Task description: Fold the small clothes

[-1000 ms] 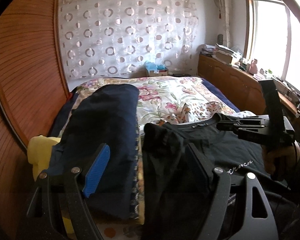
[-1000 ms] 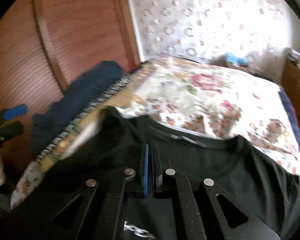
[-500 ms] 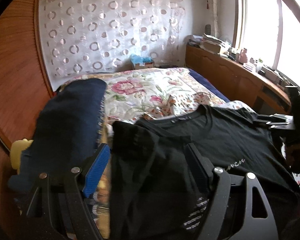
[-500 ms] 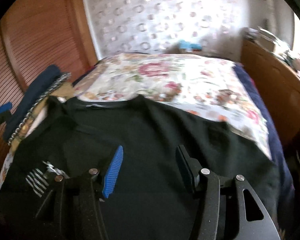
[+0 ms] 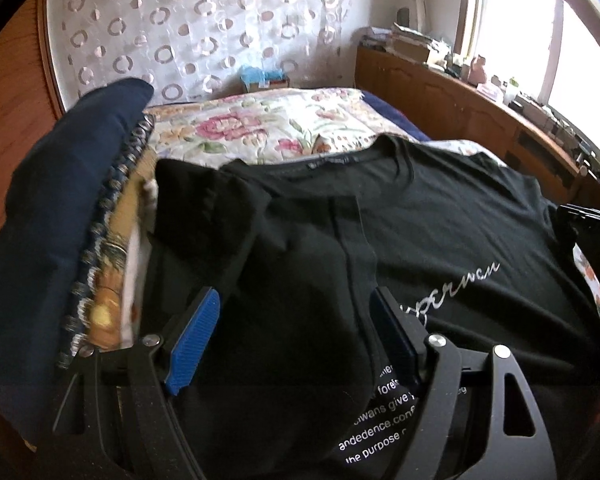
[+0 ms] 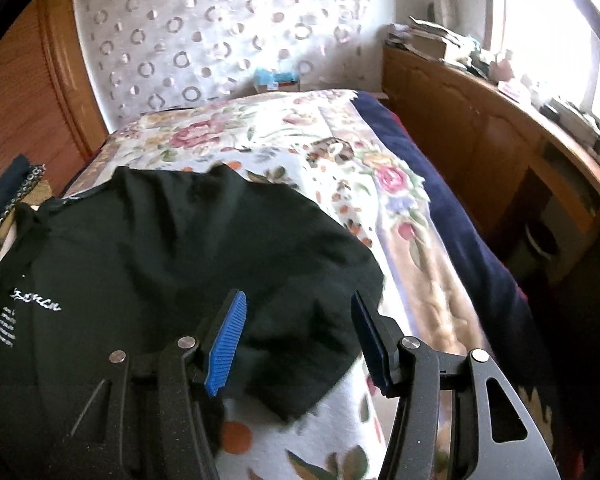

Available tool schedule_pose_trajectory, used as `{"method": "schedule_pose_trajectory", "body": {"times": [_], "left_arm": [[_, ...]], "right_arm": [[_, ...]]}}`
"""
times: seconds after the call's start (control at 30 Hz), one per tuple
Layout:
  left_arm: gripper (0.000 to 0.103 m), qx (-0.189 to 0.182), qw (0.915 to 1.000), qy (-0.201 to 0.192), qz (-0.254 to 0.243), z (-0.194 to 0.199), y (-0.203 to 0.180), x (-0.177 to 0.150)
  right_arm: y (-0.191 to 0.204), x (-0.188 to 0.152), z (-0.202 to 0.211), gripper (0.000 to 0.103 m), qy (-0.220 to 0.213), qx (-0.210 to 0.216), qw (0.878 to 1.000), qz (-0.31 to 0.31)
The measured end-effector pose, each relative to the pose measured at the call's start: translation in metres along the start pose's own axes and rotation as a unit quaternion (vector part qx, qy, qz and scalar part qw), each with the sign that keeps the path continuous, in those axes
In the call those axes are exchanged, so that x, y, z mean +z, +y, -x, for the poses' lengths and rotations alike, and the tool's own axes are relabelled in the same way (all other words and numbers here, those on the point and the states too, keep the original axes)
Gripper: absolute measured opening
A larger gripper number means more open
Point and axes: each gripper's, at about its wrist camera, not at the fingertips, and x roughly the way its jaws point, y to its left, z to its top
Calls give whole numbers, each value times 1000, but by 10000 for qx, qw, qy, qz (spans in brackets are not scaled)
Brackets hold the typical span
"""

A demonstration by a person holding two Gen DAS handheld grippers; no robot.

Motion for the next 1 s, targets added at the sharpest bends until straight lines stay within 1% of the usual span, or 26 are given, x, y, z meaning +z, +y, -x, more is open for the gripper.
{"method": "schedule_pose_trajectory", "body": {"times": [0.13, 0.17, 0.27, 0.3, 0.33, 0.37, 0.43, 0.5, 0.6, 0.67, 0.7, 0.73, 0.83, 0.87, 1.0], "left_arm": [[78, 4, 9999, 144, -52, -10, -5, -4], [78, 11, 9998, 185, -63, -13, -7, -5], [78, 31, 9994, 324, -96, -19, -9, -8], [78, 54, 9993, 351, -119, -19, -10, -8], [78, 56, 9993, 344, -131, -19, -10, -8], [78, 59, 9992, 358, -141, -20, -11, -8], [79, 65, 9992, 368, -165, -20, -11, -8], [83, 29, 9991, 393, -175, -21, -11, -8], [86, 65, 9988, 420, -236, -23, -13, -8], [90, 39, 9988, 442, -228, -24, -13, -8], [91, 32, 9987, 453, -245, -24, -14, -7], [93, 38, 9986, 460, -264, -25, -15, -7], [98, 39, 9985, 495, -249, -26, -14, -7], [100, 38, 9984, 511, -248, -27, -14, -7], [101, 50, 9983, 520, -253, -28, -16, -7]], "right_arm": [[0, 1, 8, 57, 163, 20, 9998, -55], [-4, 0, 14, 57, 174, 49, 9998, -96], [-16, 4, 12, 57, 235, 140, 9995, -176], [-25, 6, 13, 57, 265, 165, 9994, -173], [-28, 7, 10, 57, 272, 183, 9993, -164], [-36, 16, 4, 56, 277, 223, 9992, -172], [-38, 18, 5, 56, 269, 249, 9991, -195], [-40, 17, 2, 50, 260, 285, 9991, -189], [-36, 15, -2, 46, 212, 171, 9996, -76], [-34, 16, -3, 35, 119, 47, 9999, -6], [-34, 17, -2, 18, 78, 76, 9999, 17], [-32, 16, -4, 10, 86, 144, 9998, 47], [-27, 17, -4, 7, 29, 143, 9997, 213], [-26, 19, -1, 7, -60, 195, 9996, 196], [-14, 27, 17, 6, -463, 509, 9974, 206]]}}
